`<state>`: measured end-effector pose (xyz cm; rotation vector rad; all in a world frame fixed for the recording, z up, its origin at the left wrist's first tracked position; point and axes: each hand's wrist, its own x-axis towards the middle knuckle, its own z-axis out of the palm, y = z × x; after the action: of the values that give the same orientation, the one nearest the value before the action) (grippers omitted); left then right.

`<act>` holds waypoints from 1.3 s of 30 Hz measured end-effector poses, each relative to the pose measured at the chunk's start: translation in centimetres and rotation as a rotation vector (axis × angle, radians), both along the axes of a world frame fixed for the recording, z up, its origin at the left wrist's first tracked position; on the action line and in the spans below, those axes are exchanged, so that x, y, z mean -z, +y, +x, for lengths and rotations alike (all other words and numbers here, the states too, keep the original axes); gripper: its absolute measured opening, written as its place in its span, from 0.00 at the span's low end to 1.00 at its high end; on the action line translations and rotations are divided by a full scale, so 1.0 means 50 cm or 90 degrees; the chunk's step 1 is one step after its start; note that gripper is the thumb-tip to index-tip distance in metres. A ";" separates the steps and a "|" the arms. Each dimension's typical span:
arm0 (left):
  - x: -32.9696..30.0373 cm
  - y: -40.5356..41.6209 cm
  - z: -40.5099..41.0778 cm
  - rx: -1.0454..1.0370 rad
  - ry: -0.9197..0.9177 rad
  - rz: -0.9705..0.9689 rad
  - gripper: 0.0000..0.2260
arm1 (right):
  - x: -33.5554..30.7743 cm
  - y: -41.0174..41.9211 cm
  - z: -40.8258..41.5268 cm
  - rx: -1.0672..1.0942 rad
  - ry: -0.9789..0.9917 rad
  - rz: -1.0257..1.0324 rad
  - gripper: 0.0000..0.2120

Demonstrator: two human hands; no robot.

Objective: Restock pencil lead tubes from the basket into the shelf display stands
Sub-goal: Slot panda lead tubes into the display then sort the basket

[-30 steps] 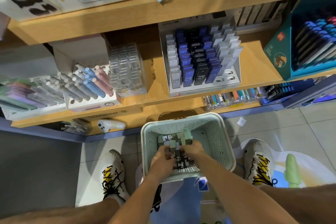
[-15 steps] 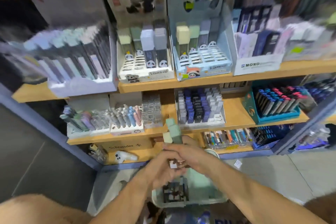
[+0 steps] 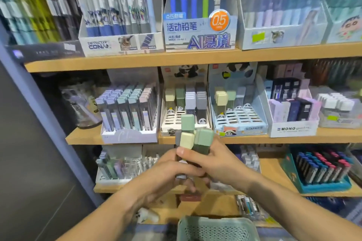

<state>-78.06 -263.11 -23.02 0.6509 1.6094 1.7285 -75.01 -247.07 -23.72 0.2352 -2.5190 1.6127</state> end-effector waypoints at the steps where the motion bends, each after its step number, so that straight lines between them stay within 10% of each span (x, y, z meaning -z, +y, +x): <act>1: 0.000 -0.004 -0.007 0.005 0.003 -0.002 0.17 | 0.003 -0.004 -0.006 -0.004 -0.018 -0.022 0.16; 13: -0.001 0.003 -0.019 0.001 0.022 0.054 0.08 | -0.056 0.004 -0.010 -0.045 -0.179 -0.202 0.09; 20: 0.011 0.011 -0.035 -0.064 0.010 0.069 0.06 | -0.047 0.036 -0.025 0.120 -0.052 -0.281 0.23; 39: 0.019 -0.037 -0.032 -0.223 0.011 0.110 0.12 | -0.096 0.028 -0.028 0.126 0.136 -0.254 0.12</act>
<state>-79.65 -264.98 -23.96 0.4844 1.6734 2.1387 -76.42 -245.70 -18.91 0.0998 -1.9479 1.8490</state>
